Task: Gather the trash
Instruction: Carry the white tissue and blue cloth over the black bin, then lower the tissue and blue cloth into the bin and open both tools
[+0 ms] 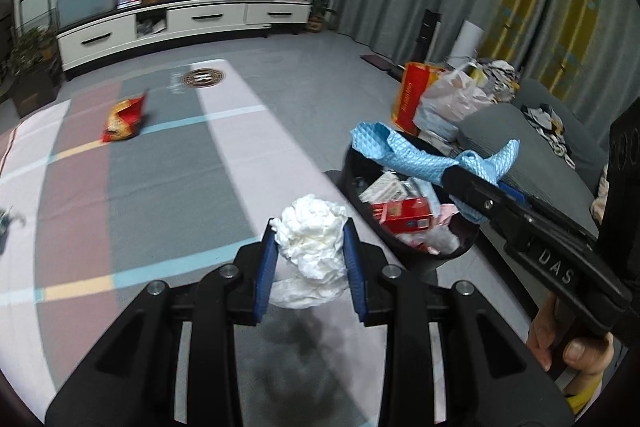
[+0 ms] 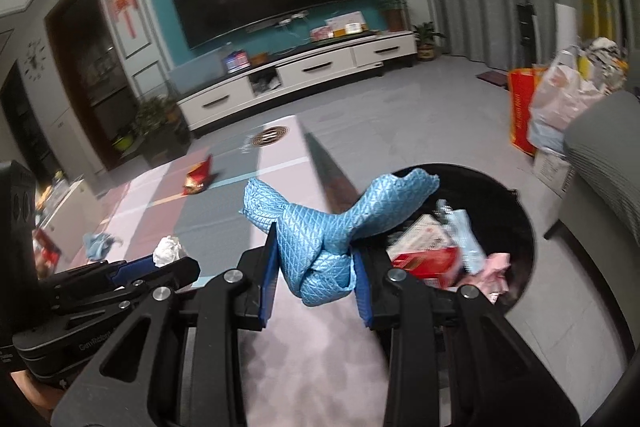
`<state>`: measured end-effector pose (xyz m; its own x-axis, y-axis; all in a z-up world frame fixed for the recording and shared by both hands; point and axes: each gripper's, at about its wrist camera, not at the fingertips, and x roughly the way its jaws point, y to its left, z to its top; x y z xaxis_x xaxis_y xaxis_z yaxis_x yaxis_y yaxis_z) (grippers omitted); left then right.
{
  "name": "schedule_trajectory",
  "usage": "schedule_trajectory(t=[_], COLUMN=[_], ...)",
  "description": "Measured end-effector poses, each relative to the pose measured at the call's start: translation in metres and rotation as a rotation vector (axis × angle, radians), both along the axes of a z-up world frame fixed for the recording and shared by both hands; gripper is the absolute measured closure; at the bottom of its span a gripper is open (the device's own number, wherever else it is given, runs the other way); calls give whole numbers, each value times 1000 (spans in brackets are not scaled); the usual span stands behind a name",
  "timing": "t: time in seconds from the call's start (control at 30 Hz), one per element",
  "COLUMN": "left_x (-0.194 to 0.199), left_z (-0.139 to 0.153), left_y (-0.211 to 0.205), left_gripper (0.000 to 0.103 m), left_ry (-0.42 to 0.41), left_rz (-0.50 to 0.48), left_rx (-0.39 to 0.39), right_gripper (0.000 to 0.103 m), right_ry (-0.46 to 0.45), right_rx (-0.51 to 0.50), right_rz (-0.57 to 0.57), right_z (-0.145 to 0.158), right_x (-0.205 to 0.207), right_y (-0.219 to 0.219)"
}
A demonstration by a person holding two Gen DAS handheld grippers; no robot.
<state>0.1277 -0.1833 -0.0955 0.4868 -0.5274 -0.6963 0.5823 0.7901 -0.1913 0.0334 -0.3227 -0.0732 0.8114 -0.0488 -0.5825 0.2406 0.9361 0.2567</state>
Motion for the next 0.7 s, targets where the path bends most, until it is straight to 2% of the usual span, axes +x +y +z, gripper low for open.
schedule_trajectory(t=[0.33,0.7], left_x=[15,23], left_z=[-9,-27], left_y=[-72,-125], left_gripper=[71,71], left_ry=[27,51], left_rz=[-79,-127], left_rx=[19,74], right_gripper=[70,70], right_ry=[27,67], right_rx=[31,83], right_rz=[-166,-265], right_z=[-12,-27], right_x=[-16,-21], right_y=[-58,-97])
